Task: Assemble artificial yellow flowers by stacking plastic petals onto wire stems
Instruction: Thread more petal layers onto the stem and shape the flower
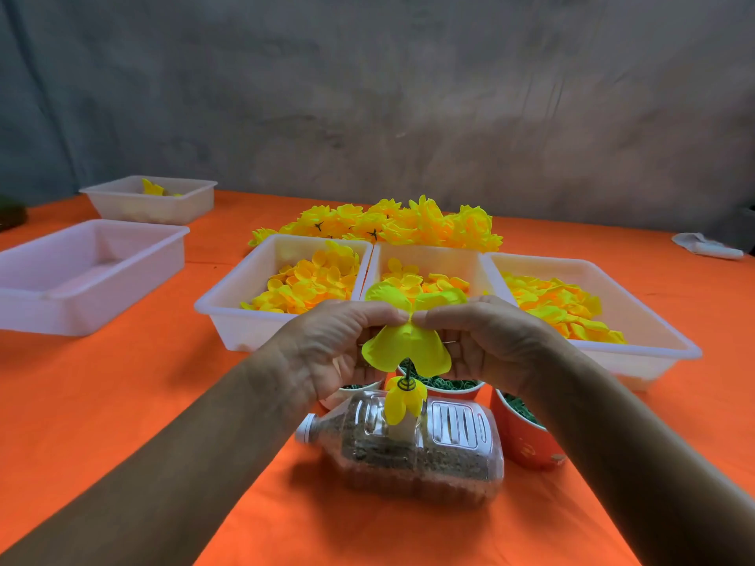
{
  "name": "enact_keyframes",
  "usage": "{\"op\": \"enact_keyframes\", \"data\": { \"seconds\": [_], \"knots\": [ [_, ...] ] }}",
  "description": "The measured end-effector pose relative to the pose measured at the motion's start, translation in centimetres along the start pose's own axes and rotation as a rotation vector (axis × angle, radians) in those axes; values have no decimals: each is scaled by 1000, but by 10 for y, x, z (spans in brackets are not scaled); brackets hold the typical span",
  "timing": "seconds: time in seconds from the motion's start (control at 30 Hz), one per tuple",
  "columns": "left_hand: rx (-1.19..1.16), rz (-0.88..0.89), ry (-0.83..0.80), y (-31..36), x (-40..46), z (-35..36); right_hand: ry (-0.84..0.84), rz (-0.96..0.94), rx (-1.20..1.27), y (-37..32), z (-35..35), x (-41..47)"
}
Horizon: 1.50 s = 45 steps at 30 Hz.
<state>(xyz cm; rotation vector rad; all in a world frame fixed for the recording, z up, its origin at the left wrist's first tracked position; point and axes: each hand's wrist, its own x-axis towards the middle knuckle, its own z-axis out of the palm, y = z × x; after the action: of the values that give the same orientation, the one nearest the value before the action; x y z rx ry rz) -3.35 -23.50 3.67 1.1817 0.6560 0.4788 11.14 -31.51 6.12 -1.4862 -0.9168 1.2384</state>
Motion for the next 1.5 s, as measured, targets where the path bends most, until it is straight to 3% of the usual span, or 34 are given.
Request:
{"op": "enact_keyframes", "data": {
  "seconds": [0.1,0.33,0.53,1.5],
  "knots": [
    [8,-2,-115,-4,2,-7,0,-2,-8,1,-1,0],
    [-16,-16,-128,-9,5,-10,-14,15,-3,5,-2,2],
    [-16,-13,62,-8,-2,6,-56,50,48,8,-4,2],
    [126,23,166,-21,-3,0,20,-35,-159,22,-3,7]
  ]
}}
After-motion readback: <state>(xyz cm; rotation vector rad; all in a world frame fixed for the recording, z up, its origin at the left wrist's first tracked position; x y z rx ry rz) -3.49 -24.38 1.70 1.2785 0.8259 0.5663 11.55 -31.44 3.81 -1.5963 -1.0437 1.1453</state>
